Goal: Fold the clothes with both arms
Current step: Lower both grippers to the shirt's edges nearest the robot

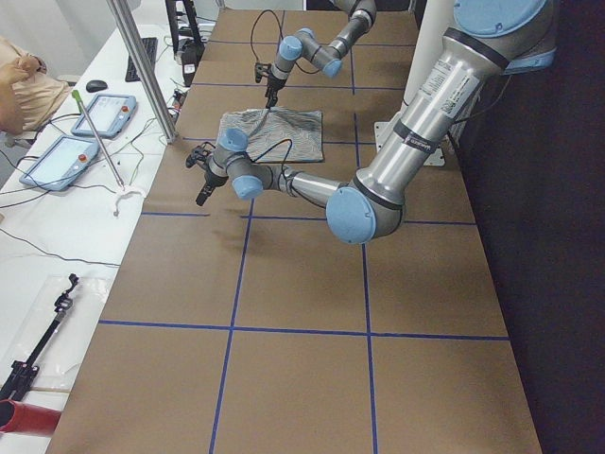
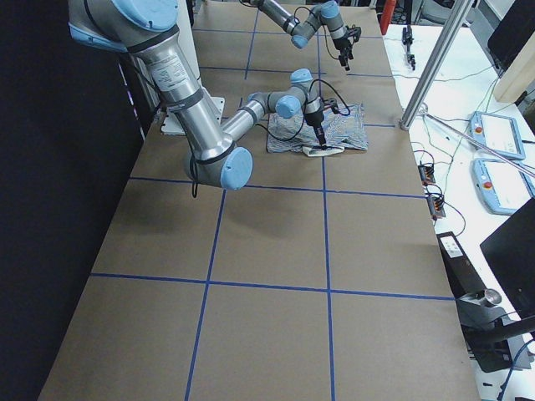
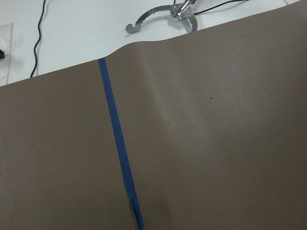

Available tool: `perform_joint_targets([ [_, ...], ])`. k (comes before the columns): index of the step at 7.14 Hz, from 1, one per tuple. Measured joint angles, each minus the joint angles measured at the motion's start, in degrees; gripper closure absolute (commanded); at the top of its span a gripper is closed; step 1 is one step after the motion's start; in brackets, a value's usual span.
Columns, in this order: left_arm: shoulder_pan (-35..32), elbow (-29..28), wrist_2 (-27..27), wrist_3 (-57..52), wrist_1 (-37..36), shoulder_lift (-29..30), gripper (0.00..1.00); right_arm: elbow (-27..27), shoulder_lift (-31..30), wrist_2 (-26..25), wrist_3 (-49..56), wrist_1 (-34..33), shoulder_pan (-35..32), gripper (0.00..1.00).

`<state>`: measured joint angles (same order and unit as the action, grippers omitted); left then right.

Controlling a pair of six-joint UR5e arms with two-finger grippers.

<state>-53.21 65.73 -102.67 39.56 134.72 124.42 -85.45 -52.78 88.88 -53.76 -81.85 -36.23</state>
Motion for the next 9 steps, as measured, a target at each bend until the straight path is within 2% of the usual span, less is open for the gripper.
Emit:
perform_joint_targets([
  [2,1.4,2.9,-3.5,5.5,0.0,-0.3,0.0,-2.5,-3.6,3.8,-2.5,8.0,-1.3,0.0],
  [3,3.5,6.5,-4.8,11.7,-0.1,-1.2,0.0,-7.1,-8.4,5.5,-5.8,11.9,-1.4,0.0],
  [5,10.4,18.7,-4.6,24.6,-0.5,-6.3,0.0,-19.4,-19.1,7.2,-18.8,15.8,0.0,0.0],
  [7,19.5,31.5,0.4,36.1,-1.5,-12.1,0.0,-25.9,-28.1,5.1,-34.3,26.0,4.5,0.01],
  [9,27.9,37.5,8.0,47.2,-5.6,-13.9,0.42,-27.6,-31.2,-1.9,-44.7,29.6,8.9,0.0],
])
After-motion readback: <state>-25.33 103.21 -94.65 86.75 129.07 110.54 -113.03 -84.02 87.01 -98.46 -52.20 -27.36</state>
